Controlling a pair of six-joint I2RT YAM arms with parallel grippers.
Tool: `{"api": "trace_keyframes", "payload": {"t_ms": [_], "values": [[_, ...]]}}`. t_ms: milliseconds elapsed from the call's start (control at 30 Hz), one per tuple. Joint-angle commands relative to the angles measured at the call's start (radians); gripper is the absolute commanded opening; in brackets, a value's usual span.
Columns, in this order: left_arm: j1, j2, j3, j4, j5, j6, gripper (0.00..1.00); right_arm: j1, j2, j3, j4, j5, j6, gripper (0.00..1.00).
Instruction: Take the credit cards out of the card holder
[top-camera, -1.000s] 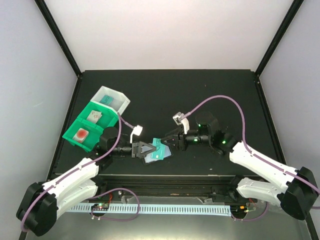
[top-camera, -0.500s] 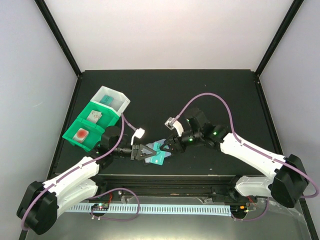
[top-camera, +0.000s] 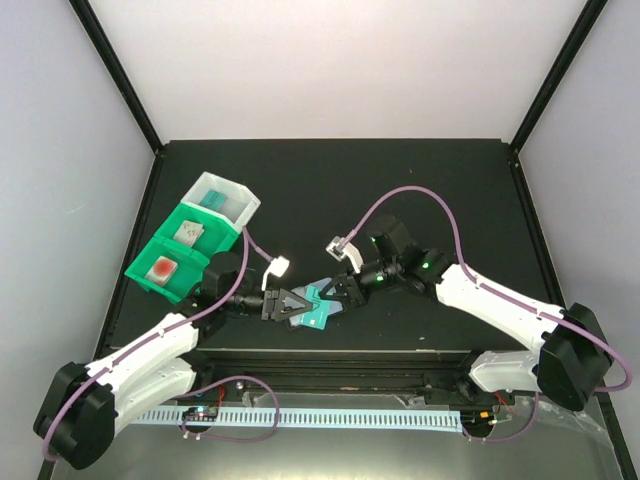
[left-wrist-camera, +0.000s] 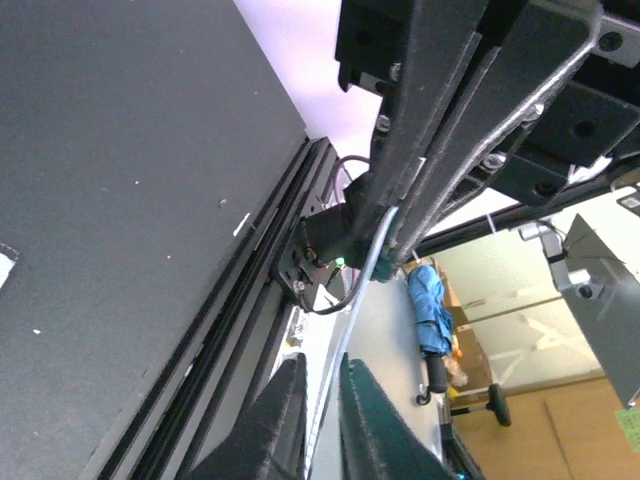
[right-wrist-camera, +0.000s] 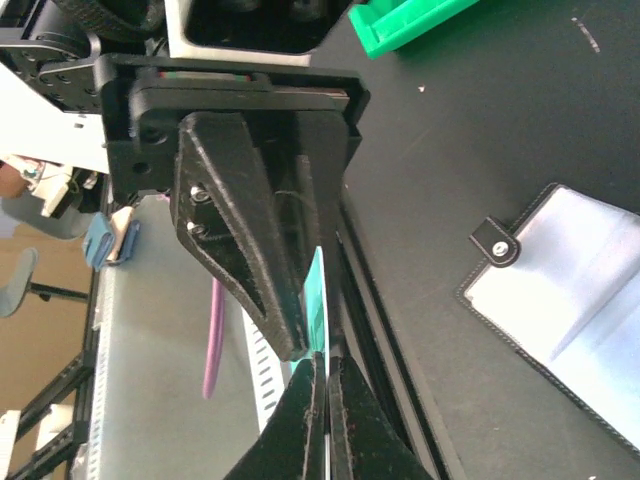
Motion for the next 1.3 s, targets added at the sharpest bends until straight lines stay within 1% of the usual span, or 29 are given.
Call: {"api": "trace_keyframes", "payload": {"t_ms": [0,100,233,300,400,500,633,800,900,1000,1167,1267], "values": [[-0.004,-0.025,0.034,-0.028,-0.017,0.013,0.2,-0.002,-0.017,-0.015,0.082,-0.015,0.037,0.01],[-0.003,-0.065,0.05,-0.076,-0.072,0.007,0.41,-0.003,-0.031,-0.037,0.138,-0.025,0.087,0.01],[-0.002,-0.144,0.048,-0.088,-0.189,-0.053,0.61,-0.003,-0.047,-0.073,0.245,-0.035,0.187,0.01],[-0.002,-0.188,0.031,-0.062,-0.232,-0.097,0.68,-0.007,-0.052,-0.089,0.306,-0.03,0.243,0.01],[-0.002,-0.25,0.008,-0.034,-0.292,-0.151,0.71,-0.026,-0.044,-0.128,0.441,-0.036,0.363,0.01],[-0.001,-0.307,-0.007,-0.054,-0.367,-0.188,0.71,-0.041,-0.039,-0.184,0.612,-0.043,0.51,0.01],[-0.001,-0.374,-0.029,-0.071,-0.44,-0.246,0.71,-0.043,-0.029,-0.223,0.782,-0.015,0.653,0.01],[-0.002,-0.406,-0.082,-0.023,-0.5,-0.352,0.7,-0.043,0.004,-0.26,0.936,0.048,0.801,0.01],[-0.001,-0.401,-0.105,0.036,-0.499,-0.407,0.68,-0.044,0.025,-0.29,1.034,0.091,0.894,0.01],[-0.002,-0.385,-0.129,0.097,-0.487,-0.453,0.63,-0.043,0.043,-0.303,1.072,0.128,0.936,0.01],[-0.003,-0.353,-0.167,0.194,-0.473,-0.517,0.44,-0.043,0.068,-0.296,1.087,0.158,0.958,0.01],[-0.003,-0.336,-0.191,0.259,-0.469,-0.56,0.38,-0.043,0.066,-0.297,1.087,0.182,0.964,0.01]]}}
